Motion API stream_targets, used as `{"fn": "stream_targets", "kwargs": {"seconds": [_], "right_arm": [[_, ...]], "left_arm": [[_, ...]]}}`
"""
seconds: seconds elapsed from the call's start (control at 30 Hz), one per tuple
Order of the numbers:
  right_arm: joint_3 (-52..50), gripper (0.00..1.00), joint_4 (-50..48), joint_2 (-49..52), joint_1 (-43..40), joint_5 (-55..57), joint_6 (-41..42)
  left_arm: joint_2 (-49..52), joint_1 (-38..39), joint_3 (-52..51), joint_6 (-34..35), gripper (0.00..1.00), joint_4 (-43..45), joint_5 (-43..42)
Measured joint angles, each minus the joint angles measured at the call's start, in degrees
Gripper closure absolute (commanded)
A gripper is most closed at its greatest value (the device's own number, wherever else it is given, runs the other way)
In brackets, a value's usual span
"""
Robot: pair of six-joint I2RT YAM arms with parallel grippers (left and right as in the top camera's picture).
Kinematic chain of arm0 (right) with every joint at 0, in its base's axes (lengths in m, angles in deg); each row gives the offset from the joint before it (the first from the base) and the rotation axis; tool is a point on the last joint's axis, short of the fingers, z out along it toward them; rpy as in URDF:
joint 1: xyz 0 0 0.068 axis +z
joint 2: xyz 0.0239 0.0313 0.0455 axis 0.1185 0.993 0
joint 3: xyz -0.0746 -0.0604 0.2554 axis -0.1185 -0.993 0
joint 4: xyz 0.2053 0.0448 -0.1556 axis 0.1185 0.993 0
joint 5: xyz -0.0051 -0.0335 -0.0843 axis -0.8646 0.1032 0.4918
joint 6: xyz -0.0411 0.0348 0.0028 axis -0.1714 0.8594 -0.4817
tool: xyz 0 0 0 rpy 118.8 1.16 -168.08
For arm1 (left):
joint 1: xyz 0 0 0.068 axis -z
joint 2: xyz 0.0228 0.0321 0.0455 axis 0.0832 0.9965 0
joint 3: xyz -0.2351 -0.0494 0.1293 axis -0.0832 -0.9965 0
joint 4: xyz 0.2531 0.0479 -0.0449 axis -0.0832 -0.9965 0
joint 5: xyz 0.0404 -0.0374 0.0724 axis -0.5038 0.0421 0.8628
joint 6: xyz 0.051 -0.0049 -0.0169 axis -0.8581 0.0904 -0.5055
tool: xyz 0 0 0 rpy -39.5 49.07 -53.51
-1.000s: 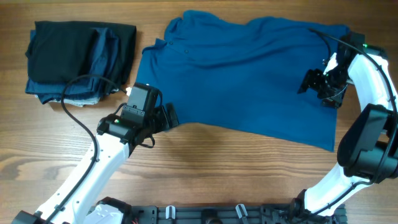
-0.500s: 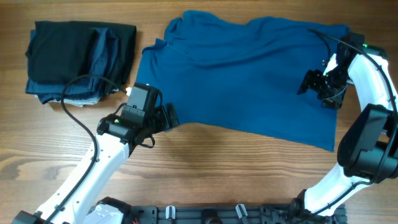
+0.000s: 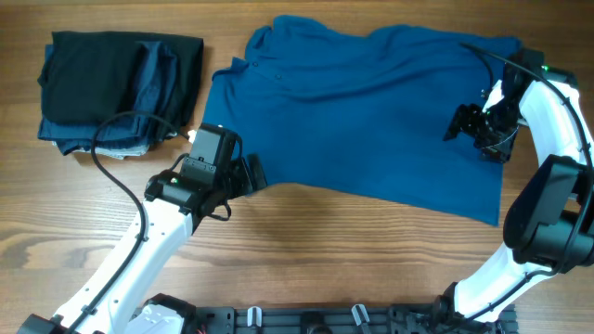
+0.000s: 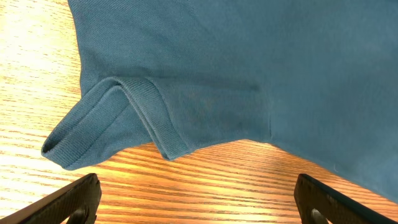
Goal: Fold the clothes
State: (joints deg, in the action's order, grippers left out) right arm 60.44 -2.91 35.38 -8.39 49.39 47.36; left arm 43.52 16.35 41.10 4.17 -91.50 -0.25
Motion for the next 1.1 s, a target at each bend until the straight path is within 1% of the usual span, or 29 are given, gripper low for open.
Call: {"fn": "stream_targets", "kwargs": {"seconds": [1.1], "right_arm": [[0.0, 0.15, 0.61, 0.0, 0.0, 0.0, 0.0]], "left_arm": [[0.0, 0.0, 0.0, 0.0, 0.0, 0.0, 0.0]]}}
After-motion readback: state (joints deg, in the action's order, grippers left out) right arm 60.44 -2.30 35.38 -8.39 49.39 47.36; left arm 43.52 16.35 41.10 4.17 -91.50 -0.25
